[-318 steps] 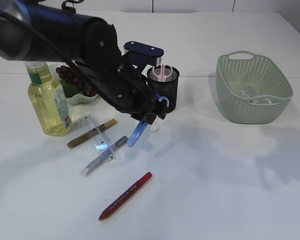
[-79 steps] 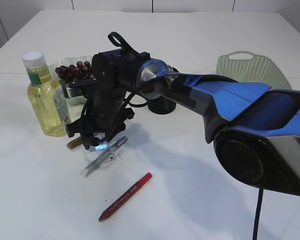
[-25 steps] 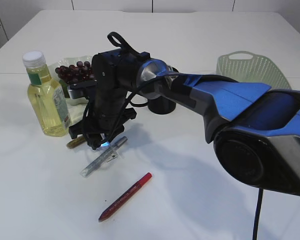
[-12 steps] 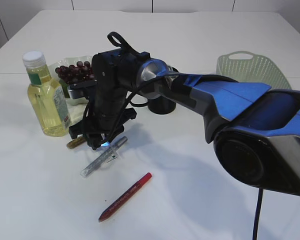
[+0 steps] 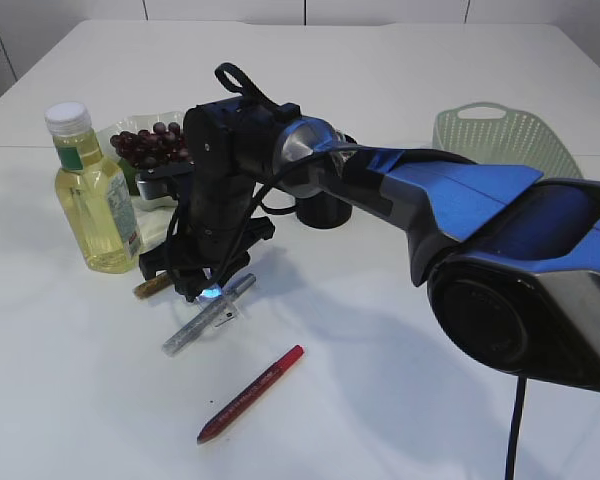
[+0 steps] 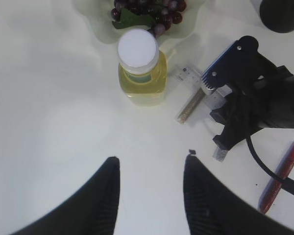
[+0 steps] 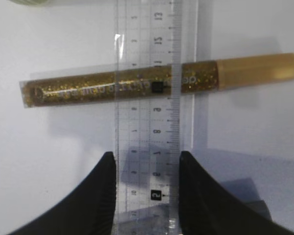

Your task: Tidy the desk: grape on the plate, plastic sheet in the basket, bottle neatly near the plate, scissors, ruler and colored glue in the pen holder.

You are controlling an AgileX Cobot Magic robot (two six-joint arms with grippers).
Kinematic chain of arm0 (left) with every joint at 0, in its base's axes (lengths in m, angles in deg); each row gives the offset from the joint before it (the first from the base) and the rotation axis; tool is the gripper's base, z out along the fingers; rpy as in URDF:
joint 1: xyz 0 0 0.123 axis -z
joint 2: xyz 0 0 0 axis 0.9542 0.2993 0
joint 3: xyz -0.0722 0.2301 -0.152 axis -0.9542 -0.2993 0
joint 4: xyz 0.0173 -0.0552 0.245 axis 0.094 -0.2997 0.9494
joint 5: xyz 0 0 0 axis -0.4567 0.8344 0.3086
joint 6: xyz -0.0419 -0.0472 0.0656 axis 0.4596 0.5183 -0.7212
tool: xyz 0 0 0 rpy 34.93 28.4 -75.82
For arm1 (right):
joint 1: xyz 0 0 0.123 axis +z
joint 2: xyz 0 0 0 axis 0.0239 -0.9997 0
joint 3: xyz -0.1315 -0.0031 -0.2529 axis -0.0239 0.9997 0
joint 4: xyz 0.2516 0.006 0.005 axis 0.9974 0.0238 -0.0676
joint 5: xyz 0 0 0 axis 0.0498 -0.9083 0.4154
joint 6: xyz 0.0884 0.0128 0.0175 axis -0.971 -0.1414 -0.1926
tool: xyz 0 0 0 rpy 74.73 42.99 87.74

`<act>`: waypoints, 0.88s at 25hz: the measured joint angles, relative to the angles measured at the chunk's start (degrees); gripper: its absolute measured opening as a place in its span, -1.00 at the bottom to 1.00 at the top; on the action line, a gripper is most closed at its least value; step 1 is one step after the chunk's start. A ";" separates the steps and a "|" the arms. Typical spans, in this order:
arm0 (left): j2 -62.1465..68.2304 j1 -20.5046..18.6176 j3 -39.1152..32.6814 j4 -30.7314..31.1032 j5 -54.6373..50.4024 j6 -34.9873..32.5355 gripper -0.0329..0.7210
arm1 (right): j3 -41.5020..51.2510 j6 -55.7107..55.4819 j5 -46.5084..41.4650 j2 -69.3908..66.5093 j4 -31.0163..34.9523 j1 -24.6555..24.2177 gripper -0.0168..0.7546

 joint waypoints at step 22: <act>0.00 0.00 0.00 0.13 0.00 0.00 -0.10 | -5.04 0.02 -5.39 0.00 0.00 0.00 -0.19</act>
